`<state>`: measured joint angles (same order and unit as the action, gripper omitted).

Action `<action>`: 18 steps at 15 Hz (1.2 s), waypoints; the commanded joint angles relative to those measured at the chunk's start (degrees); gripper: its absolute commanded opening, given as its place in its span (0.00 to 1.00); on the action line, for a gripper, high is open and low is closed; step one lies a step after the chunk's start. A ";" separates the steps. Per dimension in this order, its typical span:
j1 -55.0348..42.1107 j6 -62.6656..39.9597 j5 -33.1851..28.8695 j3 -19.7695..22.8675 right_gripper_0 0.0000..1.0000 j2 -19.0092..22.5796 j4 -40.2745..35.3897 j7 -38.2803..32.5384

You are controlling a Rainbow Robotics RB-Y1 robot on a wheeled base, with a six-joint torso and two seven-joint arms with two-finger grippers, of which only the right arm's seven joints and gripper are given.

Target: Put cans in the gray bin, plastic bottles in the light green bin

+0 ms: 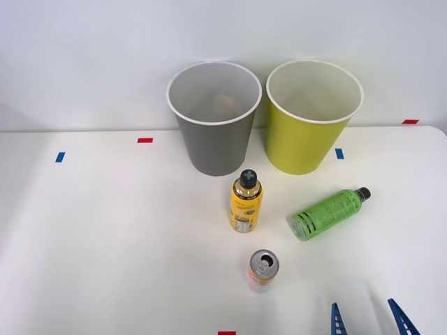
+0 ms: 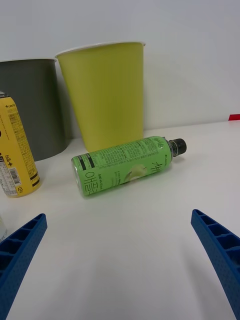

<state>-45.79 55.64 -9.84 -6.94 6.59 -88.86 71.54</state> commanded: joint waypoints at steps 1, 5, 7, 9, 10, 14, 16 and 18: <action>0.00 -0.01 0.00 0.00 1.00 0.00 0.00 0.00; 0.00 -0.01 0.00 0.00 1.00 0.00 0.00 0.00; 0.00 -0.01 0.00 0.00 1.00 0.00 0.00 0.00; 0.00 -0.01 0.00 0.00 1.00 0.00 0.00 0.00; 0.00 -0.01 0.00 0.00 1.00 0.00 0.00 0.00; 0.00 -0.01 0.00 0.00 1.00 0.00 0.00 0.00; 0.00 -0.01 0.00 0.00 1.00 0.00 0.00 0.00; 0.00 -0.01 0.00 0.00 1.00 0.00 0.00 0.00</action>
<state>-45.79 55.64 -9.84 -6.94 6.59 -88.86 71.54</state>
